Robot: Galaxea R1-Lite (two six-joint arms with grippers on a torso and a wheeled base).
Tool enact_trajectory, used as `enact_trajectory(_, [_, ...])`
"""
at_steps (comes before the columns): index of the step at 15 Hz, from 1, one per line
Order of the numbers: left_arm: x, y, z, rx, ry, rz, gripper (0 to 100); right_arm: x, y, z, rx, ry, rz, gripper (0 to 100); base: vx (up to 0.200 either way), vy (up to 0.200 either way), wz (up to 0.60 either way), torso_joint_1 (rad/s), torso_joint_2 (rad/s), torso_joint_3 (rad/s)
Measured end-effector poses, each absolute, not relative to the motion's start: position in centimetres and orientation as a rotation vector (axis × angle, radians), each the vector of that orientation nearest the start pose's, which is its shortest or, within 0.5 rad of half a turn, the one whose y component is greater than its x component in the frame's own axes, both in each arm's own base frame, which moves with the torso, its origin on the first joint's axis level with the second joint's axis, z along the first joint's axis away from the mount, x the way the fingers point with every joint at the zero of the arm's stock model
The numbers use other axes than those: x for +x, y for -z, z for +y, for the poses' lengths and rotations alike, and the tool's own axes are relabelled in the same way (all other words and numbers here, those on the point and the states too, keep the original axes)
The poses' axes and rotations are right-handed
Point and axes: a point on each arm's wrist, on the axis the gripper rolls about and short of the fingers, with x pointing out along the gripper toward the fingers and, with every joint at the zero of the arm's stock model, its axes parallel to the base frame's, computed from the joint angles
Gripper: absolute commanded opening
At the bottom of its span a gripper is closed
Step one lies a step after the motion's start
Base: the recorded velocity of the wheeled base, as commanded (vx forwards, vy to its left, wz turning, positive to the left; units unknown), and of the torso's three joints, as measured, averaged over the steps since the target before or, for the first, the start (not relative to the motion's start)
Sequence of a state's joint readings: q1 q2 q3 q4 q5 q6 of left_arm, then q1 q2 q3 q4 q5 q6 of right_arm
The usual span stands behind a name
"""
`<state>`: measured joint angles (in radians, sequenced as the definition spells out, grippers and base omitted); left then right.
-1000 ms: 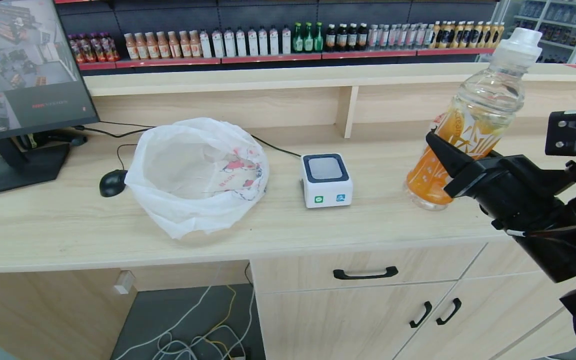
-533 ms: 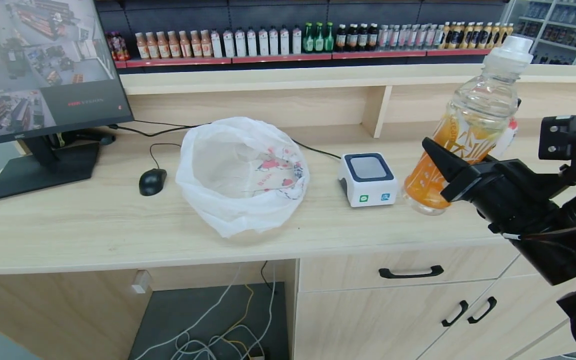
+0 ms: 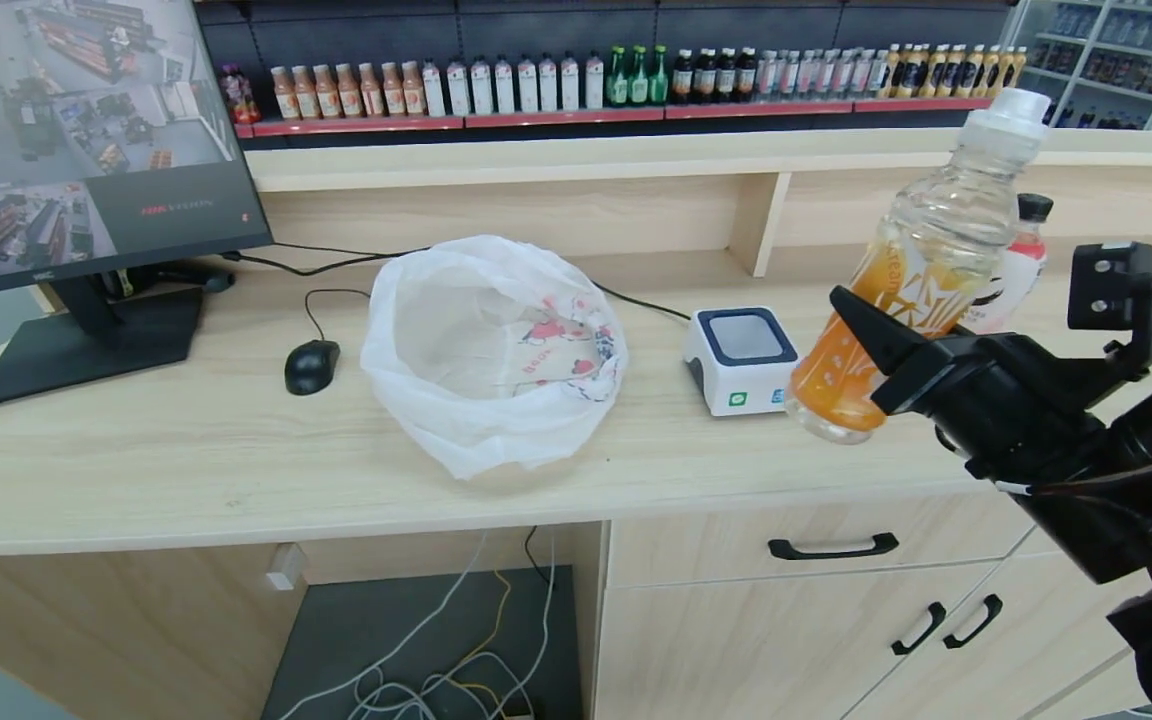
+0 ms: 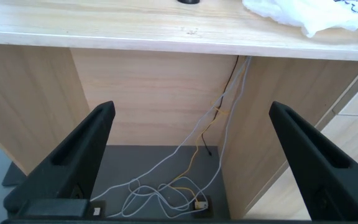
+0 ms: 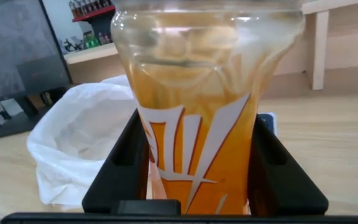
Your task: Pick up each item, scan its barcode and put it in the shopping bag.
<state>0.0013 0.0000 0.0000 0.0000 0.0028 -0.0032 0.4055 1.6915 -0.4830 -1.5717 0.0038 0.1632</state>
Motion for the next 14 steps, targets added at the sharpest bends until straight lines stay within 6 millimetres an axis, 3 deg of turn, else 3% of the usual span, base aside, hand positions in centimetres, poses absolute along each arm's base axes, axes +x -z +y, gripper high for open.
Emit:
enact_trajectory(7, [-2.3,-7.5,0.0,-0.005,-0.003,0.000,100,26.6,-21.3,12.8,0.470,-0.512,-0.350,0,0.000,0.000,0.00,0.000,0.00,0.000])
enact_trajectory(14, [-2.3,-7.5,0.0,-0.002,-0.004,0.000,100,28.8,-20.6,13.5,0.875,-0.470,-0.280,0,0.000,0.000,0.00,0.000,0.00,0.000])
